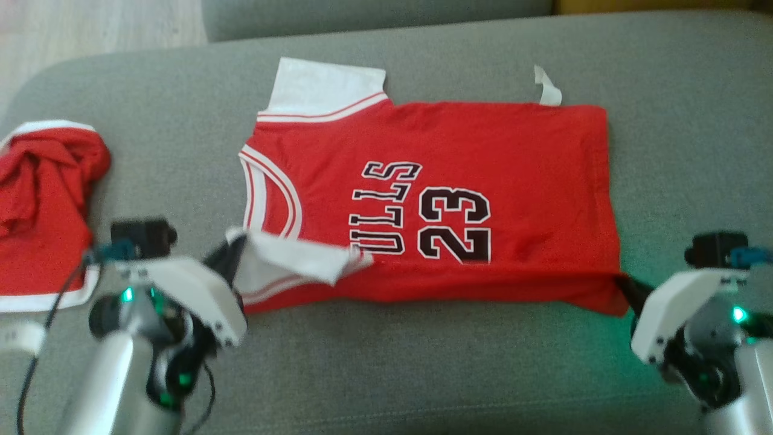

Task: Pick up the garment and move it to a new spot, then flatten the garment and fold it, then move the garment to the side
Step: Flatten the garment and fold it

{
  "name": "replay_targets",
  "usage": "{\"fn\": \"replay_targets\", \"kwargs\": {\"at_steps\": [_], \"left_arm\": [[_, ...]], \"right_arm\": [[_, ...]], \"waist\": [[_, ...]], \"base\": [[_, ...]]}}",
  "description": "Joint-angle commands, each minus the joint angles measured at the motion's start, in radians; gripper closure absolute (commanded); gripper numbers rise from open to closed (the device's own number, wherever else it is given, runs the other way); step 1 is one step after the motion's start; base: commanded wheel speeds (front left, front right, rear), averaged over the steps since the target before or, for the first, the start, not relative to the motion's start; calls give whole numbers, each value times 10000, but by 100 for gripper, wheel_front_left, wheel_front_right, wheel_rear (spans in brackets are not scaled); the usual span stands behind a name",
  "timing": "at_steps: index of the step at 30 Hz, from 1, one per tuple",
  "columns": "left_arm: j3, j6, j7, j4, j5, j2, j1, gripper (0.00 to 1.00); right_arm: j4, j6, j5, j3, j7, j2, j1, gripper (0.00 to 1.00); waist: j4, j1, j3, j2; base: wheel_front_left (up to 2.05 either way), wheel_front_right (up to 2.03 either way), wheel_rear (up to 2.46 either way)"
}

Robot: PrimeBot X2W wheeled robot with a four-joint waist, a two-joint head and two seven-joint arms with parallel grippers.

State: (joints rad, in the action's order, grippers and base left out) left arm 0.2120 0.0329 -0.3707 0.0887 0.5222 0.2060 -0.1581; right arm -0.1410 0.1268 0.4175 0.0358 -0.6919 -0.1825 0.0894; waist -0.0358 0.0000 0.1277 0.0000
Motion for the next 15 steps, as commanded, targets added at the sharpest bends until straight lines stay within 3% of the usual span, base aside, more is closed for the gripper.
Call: {"fn": "replay_targets", "kwargs": {"at_steps": [1,4,5,6,10,15], "left_arm": [[-442,-117,131,29,37,190,-907,100],[-386,-324,457,968,16,92,-1649,100],[-359,-408,647,1254,-7,44,-1858,53],[-368,-468,938,1514,-24,-31,-2034,0],[-231,-410,2220,2340,-540,-177,-2241,0],[-113,138,4348,2496,-1407,-364,-1865,0]], "right_arm": [[112,39,130,-273,300,-281,589,100],[-371,39,278,-551,966,-340,1131,100],[-460,39,312,-648,1360,-365,1273,65],[-543,39,354,-739,1806,-365,1383,0],[-859,39,241,-1132,3491,-388,1455,0],[-750,39,-498,-1204,6025,-277,1125,0]], "waist": [[-50,0,213,0],[-77,0,414,0],[-79,0,485,0],[-86,0,540,0],[-157,0,671,0],[-179,0,668,0]], "base": [[0,0,0],[0,0,0],[0,0,0],[0,0,0],[0,0,0],[0,0,0]]}}
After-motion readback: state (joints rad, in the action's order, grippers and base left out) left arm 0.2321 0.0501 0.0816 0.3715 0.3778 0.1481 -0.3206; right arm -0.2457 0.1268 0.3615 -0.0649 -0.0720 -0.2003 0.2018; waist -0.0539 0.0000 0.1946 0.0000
